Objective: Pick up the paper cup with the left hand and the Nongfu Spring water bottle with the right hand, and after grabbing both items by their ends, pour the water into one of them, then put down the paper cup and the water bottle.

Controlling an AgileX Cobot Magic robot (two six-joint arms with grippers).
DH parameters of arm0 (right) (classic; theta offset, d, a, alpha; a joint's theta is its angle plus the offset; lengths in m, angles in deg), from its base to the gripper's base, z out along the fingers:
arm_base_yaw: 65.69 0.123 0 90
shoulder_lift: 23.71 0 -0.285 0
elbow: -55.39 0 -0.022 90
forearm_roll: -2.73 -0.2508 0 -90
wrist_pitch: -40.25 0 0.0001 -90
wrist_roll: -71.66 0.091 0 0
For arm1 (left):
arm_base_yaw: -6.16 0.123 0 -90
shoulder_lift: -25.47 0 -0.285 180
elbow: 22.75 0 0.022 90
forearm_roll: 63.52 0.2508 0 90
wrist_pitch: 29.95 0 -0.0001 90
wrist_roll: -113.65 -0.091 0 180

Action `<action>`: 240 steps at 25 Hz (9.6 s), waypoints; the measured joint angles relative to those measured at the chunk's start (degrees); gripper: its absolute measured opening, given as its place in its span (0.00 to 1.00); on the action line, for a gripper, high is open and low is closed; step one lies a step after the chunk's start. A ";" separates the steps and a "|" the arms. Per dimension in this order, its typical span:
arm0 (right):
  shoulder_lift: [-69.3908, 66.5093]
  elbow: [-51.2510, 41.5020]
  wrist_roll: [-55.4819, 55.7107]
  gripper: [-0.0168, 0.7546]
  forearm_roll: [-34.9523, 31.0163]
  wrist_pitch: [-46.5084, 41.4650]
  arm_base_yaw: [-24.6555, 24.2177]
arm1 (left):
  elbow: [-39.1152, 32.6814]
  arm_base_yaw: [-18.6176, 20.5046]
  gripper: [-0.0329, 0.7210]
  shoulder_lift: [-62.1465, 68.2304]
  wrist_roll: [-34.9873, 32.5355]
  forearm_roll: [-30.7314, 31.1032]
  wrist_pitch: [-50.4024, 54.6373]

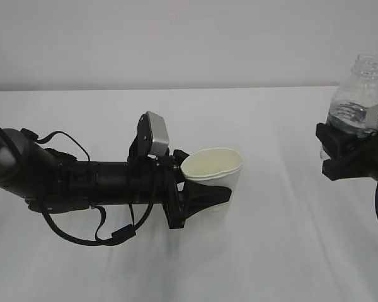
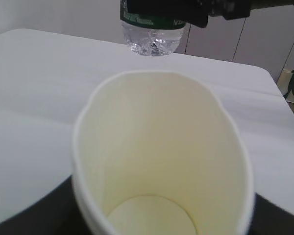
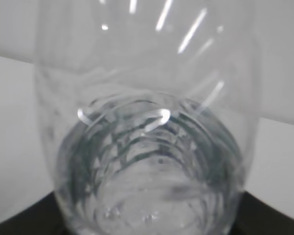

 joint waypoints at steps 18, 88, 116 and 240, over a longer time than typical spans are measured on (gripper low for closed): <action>15.94 -4.96 1.08 0.53 1.45 -11.27 0.00 | 0.00 -3.69 0.61 0.00 0.13 1.04 0.08; 17.44 -2.65 -44.88 0.53 -2.97 -19.50 0.00 | 4.37 -12.49 0.60 0.00 0.52 -4.01 6.48; 15.31 -2.53 -55.69 0.53 0.01 -16.72 0.00 | 4.37 -12.49 0.60 0.00 0.65 -7.02 6.48; 15.31 -2.41 -77.58 0.53 1.51 -15.01 0.00 | 4.37 -12.49 0.60 0.00 0.65 -3.00 3.01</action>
